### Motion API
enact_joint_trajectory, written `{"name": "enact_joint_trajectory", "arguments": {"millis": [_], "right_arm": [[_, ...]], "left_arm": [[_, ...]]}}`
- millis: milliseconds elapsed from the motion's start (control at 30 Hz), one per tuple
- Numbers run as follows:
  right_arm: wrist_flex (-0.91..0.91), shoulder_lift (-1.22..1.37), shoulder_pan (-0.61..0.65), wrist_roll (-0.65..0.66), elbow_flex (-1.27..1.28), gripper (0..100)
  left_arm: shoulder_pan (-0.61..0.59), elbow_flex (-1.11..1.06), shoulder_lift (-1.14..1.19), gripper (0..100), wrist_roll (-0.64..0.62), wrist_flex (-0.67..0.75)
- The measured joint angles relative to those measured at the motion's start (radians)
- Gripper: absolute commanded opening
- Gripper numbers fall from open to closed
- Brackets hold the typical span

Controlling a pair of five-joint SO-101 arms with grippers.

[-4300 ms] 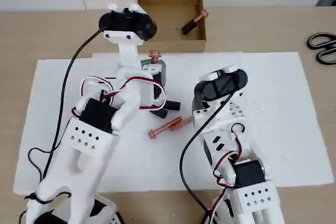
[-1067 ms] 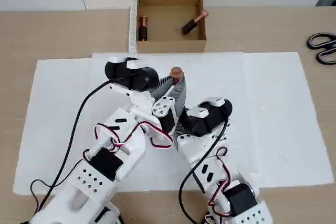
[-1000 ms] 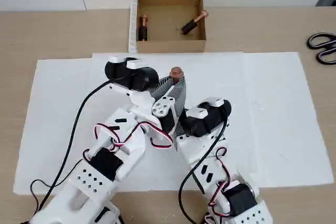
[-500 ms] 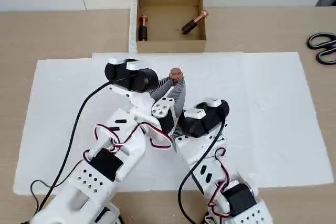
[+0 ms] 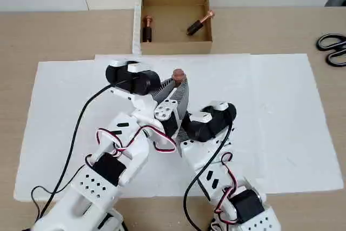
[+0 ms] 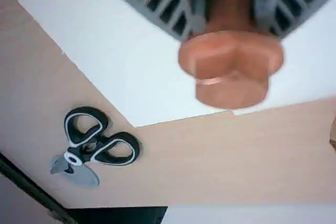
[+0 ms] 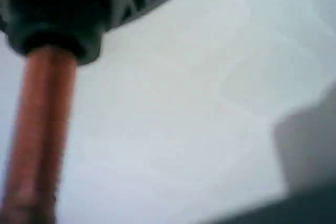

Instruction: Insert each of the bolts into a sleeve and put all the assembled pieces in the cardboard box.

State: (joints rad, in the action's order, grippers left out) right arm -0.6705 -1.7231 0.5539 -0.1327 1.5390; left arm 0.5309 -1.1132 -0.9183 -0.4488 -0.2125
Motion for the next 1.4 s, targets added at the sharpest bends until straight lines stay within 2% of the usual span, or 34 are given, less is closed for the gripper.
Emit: {"name": "enact_joint_trajectory", "arguments": {"millis": [300,1400], "right_arm": [[0.0,0.0,-0.034,0.0,0.0,0.5],[0.0,0.0,-0.021,0.0,0.0,0.5]], "left_arm": [[-0.002,0.0,-0.002,1,0.0,-0.023],[0.011,0.002,-0.002,1,0.0,-0.014]]}}
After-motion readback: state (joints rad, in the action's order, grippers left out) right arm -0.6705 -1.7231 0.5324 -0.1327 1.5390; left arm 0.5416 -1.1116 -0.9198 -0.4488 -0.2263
